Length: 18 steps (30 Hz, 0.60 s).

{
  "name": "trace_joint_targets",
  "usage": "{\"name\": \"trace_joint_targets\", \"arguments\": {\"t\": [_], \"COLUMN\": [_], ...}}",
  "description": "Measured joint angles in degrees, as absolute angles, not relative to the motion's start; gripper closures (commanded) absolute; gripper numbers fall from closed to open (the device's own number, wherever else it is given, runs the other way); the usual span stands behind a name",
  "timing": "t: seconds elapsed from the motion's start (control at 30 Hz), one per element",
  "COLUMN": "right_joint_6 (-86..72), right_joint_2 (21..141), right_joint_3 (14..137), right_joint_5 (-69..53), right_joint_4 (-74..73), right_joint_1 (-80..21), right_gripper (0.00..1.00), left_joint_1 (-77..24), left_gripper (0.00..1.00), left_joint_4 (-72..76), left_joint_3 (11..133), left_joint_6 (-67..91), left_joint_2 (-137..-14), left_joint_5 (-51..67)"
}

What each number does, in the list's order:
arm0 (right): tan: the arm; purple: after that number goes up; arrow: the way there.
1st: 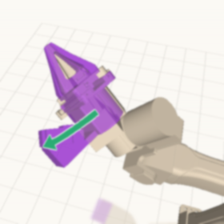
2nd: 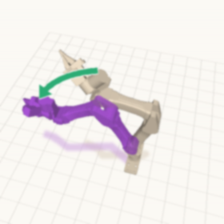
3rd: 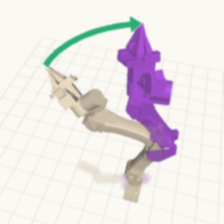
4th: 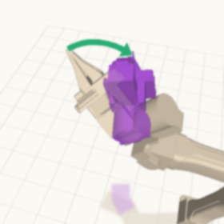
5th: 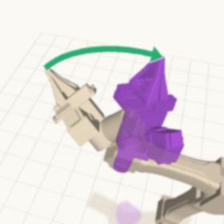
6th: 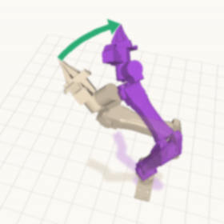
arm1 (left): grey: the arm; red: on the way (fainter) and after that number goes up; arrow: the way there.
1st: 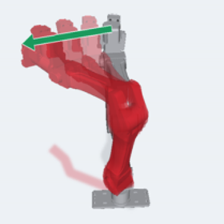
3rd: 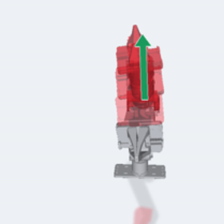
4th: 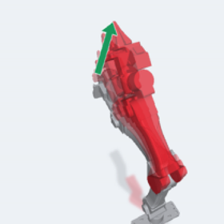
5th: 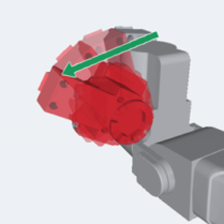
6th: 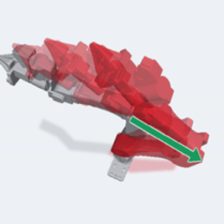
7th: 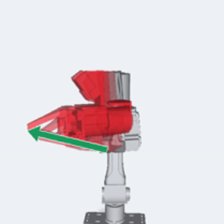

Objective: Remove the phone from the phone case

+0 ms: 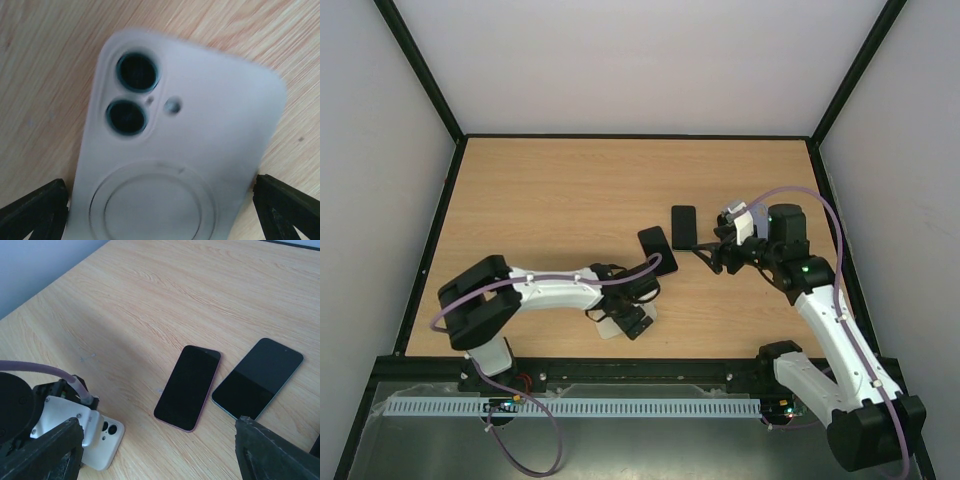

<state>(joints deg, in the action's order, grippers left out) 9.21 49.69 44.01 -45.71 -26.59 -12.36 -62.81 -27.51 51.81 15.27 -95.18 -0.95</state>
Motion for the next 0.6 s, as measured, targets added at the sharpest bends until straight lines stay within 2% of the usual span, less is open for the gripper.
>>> {"name": "trace_joint_targets", "arguments": {"t": [0.07, 0.2, 0.27, 0.4, 0.43, 0.6], "right_joint_6": [9.5, 9.8, 9.9, 10.0, 10.0, 10.1], "right_joint_2": [50.0, 50.1, 49.8, 49.5, 49.5, 49.5], "right_joint_3": [44.0, 43.7, 43.4, 43.4, 43.4, 43.4], "right_joint_5": [-45.7, -45.8, -45.8, -46.2, -46.2, -46.6], "right_joint_4": [-26.6, -26.6, -26.6, -26.6, -26.6, -26.6], "right_joint_1": [-12.3, -12.3, -12.3, -12.3, -12.3, -12.3], "right_gripper": [0.20, 0.20, 0.20, 0.20, 0.20, 0.20], "left_joint_1": [-62.7, -62.1, -61.8, -61.7, -61.7, -62.1], "left_gripper": [0.02, 0.15, 0.18, 0.08, 0.02, 0.02], "left_joint_4": [-27.9, -28.2, -28.8, -30.7, -31.0, -32.0], "left_joint_3": [54.2, 59.8, 61.5, 62.7, 62.7, 62.7], "left_joint_6": [12.6, 9.1, 7.7, 7.4, 7.4, 7.6], "left_joint_2": [-97.4, -102.4, -103.9, -105.1, -105.1, -104.7], "left_joint_5": [-0.4, -0.3, -0.4, -0.3, -0.3, 0.0]}}
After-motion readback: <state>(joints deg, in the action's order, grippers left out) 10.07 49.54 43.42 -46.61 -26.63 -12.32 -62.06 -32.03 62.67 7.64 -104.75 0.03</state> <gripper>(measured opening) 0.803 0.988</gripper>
